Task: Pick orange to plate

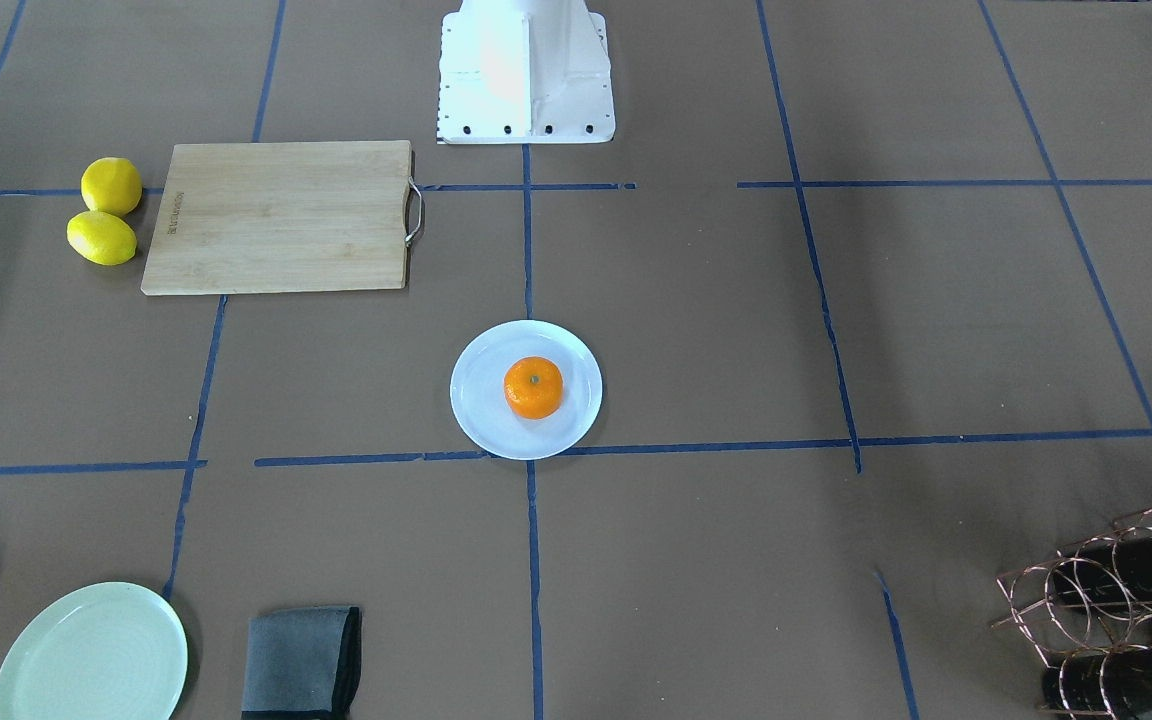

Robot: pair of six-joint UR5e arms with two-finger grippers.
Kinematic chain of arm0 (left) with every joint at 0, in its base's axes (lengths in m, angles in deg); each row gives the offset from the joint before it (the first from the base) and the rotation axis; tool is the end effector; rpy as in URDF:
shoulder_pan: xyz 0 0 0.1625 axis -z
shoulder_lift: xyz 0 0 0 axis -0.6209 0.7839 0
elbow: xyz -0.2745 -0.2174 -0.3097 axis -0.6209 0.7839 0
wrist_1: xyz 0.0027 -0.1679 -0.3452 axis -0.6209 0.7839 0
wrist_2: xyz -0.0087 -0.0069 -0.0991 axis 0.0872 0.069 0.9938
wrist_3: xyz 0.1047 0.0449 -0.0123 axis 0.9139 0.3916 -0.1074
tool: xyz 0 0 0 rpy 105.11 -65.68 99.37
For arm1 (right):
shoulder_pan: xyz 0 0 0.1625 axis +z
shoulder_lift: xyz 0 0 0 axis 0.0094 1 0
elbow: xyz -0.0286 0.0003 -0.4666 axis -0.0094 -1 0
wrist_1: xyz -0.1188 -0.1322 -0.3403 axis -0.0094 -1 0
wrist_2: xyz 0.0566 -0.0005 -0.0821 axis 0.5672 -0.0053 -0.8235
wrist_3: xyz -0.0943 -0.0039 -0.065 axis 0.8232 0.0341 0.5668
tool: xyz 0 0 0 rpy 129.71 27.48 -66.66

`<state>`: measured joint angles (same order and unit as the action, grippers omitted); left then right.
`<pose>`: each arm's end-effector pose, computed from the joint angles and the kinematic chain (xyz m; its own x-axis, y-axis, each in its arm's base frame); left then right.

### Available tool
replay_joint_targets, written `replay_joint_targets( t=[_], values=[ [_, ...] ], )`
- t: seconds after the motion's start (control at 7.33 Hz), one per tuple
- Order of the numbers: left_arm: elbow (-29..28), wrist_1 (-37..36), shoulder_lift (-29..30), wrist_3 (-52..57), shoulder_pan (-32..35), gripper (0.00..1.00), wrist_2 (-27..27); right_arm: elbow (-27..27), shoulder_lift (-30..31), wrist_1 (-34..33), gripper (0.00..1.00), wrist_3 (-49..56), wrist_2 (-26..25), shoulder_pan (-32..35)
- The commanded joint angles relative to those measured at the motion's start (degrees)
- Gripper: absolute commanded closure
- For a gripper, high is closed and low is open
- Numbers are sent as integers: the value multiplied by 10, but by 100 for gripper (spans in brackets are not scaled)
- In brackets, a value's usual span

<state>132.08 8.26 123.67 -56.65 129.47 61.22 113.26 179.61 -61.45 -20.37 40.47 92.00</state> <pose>-0.0582 -0.3953 0.6903 0.6830 0.1904 -0.7051 -0.1190 0.9815 0.1497 0.0735 -0.4262 0.6961 0.7648 -0.2111 0.6087 0.1834 0.9770 0.1084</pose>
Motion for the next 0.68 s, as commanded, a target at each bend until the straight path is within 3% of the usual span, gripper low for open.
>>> replay_joint_targets(
  t=[0.0,0.55],
  values=[
    [2,1,-4,0,0,0,-1,-1,1,5,0,3,3,-13],
    [3,2,-3,0,1,0,0,-5,2,9,0,3,5,-21]
  ],
)
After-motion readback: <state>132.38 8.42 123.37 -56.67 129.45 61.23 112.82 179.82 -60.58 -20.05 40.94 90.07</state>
